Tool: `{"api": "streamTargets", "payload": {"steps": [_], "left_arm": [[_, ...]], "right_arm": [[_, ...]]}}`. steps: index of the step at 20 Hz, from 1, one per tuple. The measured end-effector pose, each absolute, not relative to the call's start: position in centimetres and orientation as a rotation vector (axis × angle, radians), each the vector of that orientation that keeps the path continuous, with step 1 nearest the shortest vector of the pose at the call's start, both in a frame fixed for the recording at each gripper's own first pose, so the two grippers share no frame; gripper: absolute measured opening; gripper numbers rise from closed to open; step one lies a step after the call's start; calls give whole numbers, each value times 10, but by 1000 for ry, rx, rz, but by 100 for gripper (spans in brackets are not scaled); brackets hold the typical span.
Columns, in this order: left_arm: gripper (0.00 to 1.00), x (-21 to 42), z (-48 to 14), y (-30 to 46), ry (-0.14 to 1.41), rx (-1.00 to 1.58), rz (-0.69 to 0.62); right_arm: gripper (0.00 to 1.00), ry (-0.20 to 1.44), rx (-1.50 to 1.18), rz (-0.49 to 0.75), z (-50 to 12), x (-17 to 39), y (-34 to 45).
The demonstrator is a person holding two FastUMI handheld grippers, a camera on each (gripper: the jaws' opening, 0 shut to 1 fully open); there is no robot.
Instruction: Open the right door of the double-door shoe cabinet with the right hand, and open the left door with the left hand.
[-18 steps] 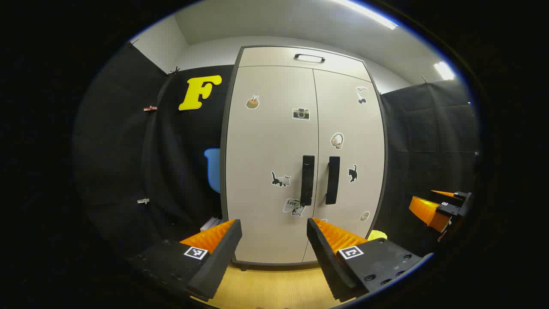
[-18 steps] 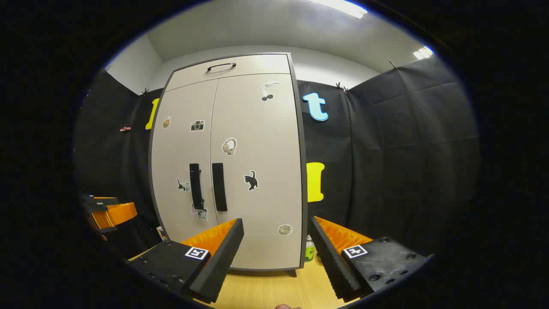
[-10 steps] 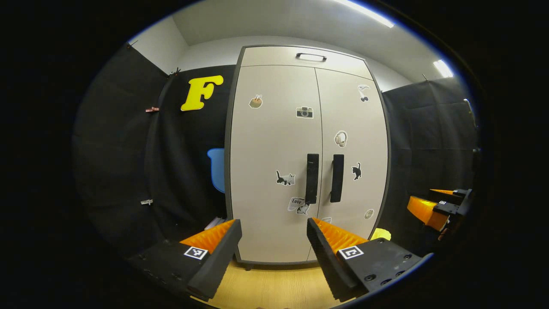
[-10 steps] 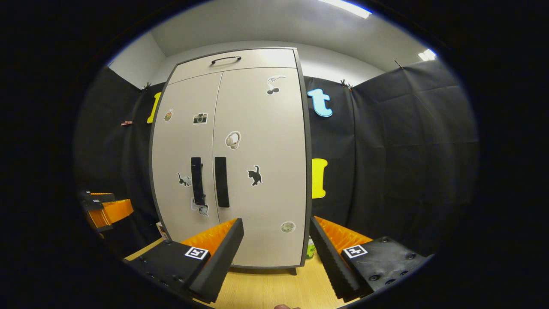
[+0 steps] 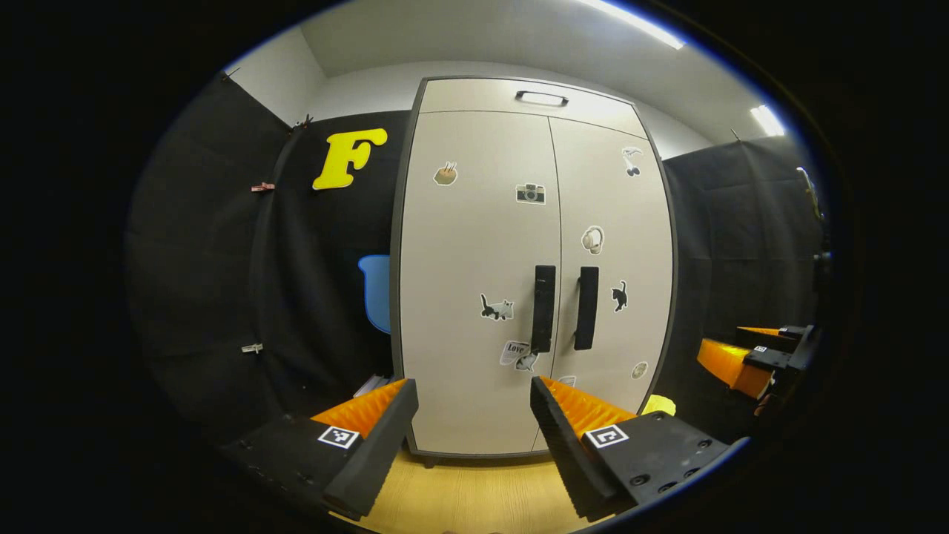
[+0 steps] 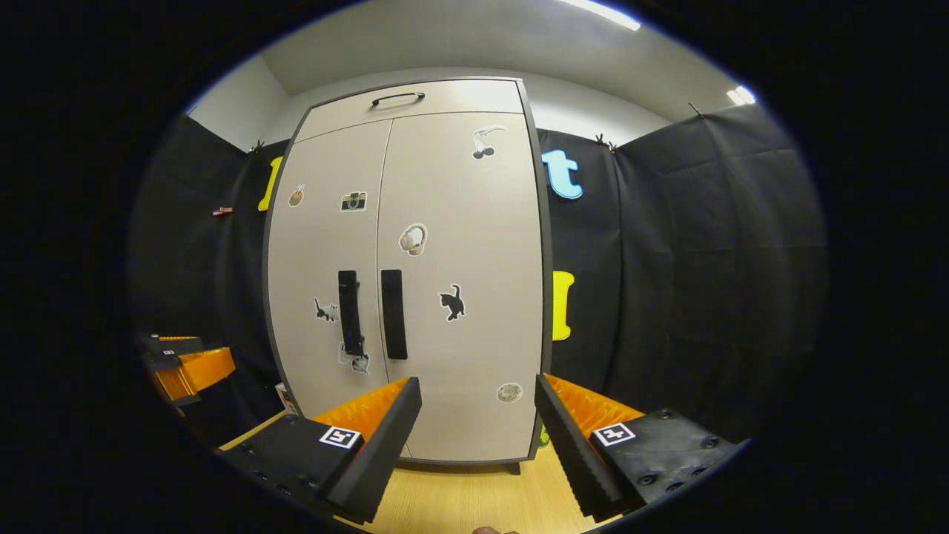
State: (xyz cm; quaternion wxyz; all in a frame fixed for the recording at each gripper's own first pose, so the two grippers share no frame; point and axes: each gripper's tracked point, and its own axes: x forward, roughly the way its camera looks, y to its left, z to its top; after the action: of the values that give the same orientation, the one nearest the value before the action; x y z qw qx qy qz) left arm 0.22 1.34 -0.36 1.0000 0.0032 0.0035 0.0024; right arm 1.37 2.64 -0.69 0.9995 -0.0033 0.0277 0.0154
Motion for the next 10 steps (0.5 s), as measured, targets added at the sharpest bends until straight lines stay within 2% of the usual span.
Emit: {"api": "streamTargets", "payload": {"steps": [10], "left_arm": [[95, -3, -13, 28, 28, -20, 3]], "right_arm": [[98, 105, -15, 63, -9, 37, 54]]}}
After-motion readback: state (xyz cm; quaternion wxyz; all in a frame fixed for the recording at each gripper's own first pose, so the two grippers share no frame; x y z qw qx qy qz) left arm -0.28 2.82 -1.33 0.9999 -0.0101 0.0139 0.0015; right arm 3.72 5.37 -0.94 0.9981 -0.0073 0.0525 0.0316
